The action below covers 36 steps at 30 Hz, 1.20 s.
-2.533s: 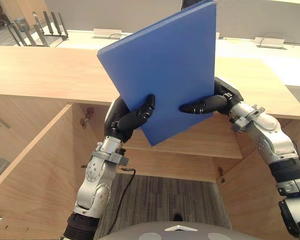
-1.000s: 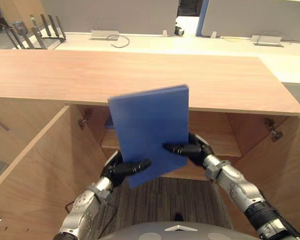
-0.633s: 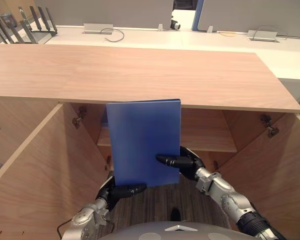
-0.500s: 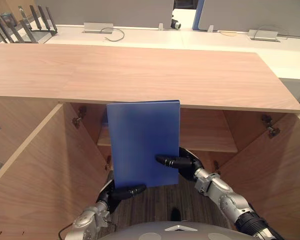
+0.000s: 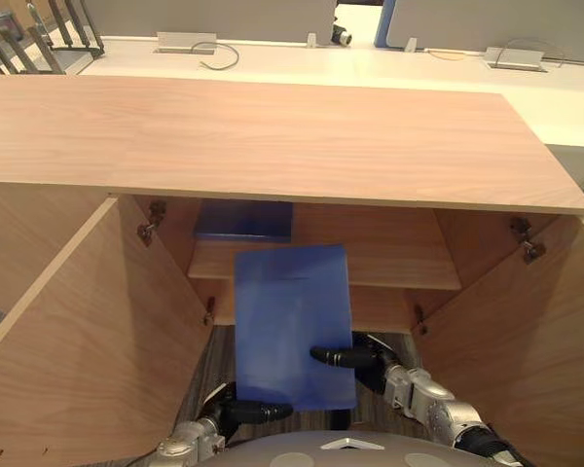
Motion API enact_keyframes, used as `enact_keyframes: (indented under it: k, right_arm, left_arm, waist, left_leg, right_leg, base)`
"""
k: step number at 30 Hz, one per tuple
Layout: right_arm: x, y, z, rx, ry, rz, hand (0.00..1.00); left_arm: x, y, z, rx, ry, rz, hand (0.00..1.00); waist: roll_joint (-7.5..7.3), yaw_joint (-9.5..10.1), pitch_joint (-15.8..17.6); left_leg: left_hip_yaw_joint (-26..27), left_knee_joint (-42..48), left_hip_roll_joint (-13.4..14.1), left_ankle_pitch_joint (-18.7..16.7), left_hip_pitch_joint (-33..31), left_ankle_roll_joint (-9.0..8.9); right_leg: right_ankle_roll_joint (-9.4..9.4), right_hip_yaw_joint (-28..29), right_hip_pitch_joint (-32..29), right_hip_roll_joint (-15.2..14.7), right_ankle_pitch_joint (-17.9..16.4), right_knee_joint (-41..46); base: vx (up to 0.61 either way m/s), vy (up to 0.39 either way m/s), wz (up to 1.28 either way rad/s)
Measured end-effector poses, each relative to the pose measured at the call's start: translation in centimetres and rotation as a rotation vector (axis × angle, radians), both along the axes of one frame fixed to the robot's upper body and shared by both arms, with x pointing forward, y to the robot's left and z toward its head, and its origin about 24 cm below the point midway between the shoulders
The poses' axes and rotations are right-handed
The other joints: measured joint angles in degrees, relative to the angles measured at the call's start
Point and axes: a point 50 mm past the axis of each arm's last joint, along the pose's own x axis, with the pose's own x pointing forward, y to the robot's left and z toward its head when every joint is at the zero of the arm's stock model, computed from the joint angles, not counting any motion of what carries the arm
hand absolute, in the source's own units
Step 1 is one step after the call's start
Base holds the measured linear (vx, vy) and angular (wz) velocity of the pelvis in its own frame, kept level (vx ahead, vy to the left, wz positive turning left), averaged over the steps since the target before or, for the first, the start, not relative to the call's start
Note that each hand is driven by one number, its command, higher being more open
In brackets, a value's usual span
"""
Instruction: Walk over to the cabinet, pick up the folder, carry it to the office cabinet, place the folder inside the office cabinet, then close the office cabinet door
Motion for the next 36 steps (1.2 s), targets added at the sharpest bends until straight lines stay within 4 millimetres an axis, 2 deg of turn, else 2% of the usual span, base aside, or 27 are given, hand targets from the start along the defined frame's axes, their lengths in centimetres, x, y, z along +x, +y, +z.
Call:
enact_keyframes:
  k: [5, 11, 14, 16, 17, 19, 23, 27, 32, 36]
  right_arm:
    - [-0.1, -0.6, -0.5, -0.050, 0.028, 0.016, 0.00]
    - [-0.2, -1.8, -0.9, -0.040, 0.059, -0.102, 0.00]
    - [0.2, -2.8, -0.8, -0.006, 0.053, -0.286, 0.00]
    - [1.1, -4.4, -0.2, 0.103, 0.022, -0.547, 0.00]
    - [1.4, -4.9, 0.0, 0.133, 0.007, -0.624, 0.00]
    - [3.1, -6.8, 1.4, 0.248, -0.092, -0.916, 0.00]
    - [3.9, -8.2, 2.4, 0.393, -0.180, -1.173, 0.00]
    - [3.6, -7.4, 2.0, 0.510, -0.165, -1.329, 0.00]
    - [3.5, -5.4, 1.4, 0.556, -0.117, -1.339, 0.00]
    - [4.2, -4.3, 1.4, 0.598, -0.089, -1.350, 0.00]
  left_arm:
    - [0.0, 0.4, -0.2, 0.021, 0.016, 0.029, 1.00]
    - [-0.4, 1.0, -0.4, 0.032, 0.034, 0.134, 1.00]
    - [-0.7, 1.8, -0.5, 0.071, 0.043, 0.232, 1.00]
    - [-1.8, 3.7, -0.6, 0.138, 0.090, 0.361, 1.00]
    - [-2.2, 4.1, -0.6, 0.153, 0.102, 0.390, 1.00]
    - [-4.0, 5.6, -0.6, 0.197, 0.140, 0.511, 1.00]
    - [-5.4, 6.3, -0.6, 0.219, 0.168, 0.614, 1.00]
    - [-6.1, 5.2, -1.0, 0.193, 0.190, 0.667, 1.00]
    - [-5.8, 3.5, -1.3, 0.146, 0.194, 0.670, 1.00]
    - [-5.6, 3.4, -1.4, 0.144, 0.192, 0.674, 1.00]
  waist:
    - [-0.07, 0.05, 0.6]
    - [0.03, 0.19, 0.8]
    - [0.05, 0.76, 0.8]
    - [0.10, 1.34, 0.8]
    - [0.14, 1.40, 0.9]
    - [0.47, 1.42, 1.0]
    - [0.55, 1.69, 1.0]
    - [0.69, 2.01, 1.1]
    - [1.66, 2.42, 1.5]
    - [1.90, 3.32, 1.6]
  left_leg:
    - [-0.2, -0.8, -0.1, 0.3, 0.7, -0.09]
    - [-0.8, -1.6, 0.0, 0.6, 0.8, -0.14]
    - [-1.1, -1.7, 0.0, 0.6, 0.8, -0.14]
    - [-1.4, -1.8, -0.1, 0.7, 0.7, -0.13]
    - [-1.5, -1.8, -0.1, 0.8, 0.7, -0.13]
    - [-1.8, -2.7, -0.4, 1.4, 0.9, -0.02]
    - [-2.3, -3.9, -0.4, 2.1, 1.3, -0.24]
    - [-2.3, -4.8, -0.2, 2.6, 2.0, -0.52]
    - [-2.2, -5.8, 0.1, 2.9, 2.8, -1.17]
    - [-2.5, -5.8, 0.7, 2.8, 2.6, -1.67]
  right_leg:
    - [0.10, -0.2, 0.4, 0.0, -0.2, 0.0]
    - [0.17, -0.8, 0.4, 0.0, -0.6, 0.0]
    - [0.15, -1.3, 0.4, 0.0, -0.6, 0.0]
    - [0.15, -1.6, 0.5, 0.0, -0.6, 0.0]
    - [0.15, -1.7, 0.5, 0.0, -0.6, 0.0]
    - [0.15, -1.9, 0.4, -0.2, -0.6, 0.0]
    - [0.13, -2.7, 0.6, -0.3, -0.6, 0.0]
    - [-0.08, -3.1, 1.0, -0.2, -0.7, 0.0]
    - [-0.33, -3.2, 1.4, -0.2, -1.0, 0.0]
    - [-0.72, -3.7, 1.4, 0.3, -1.4, 0.0]
  base:
    - [-0.01, -0.003, 0.01]
    - [0.01, -0.008, 0.04]
    - [0.01, -0.005, 0.05]
    - [-0.01, -0.002, 0.06]
    - [-0.02, 0.001, 0.07]
    - [-0.03, 0.003, 0.08]
    - [-0.02, -0.008, 0.09]
    - [-0.04, -0.022, 0.01]
    - [-0.04, -0.017, -0.01]
    - [-0.01, -0.033, 0.06]
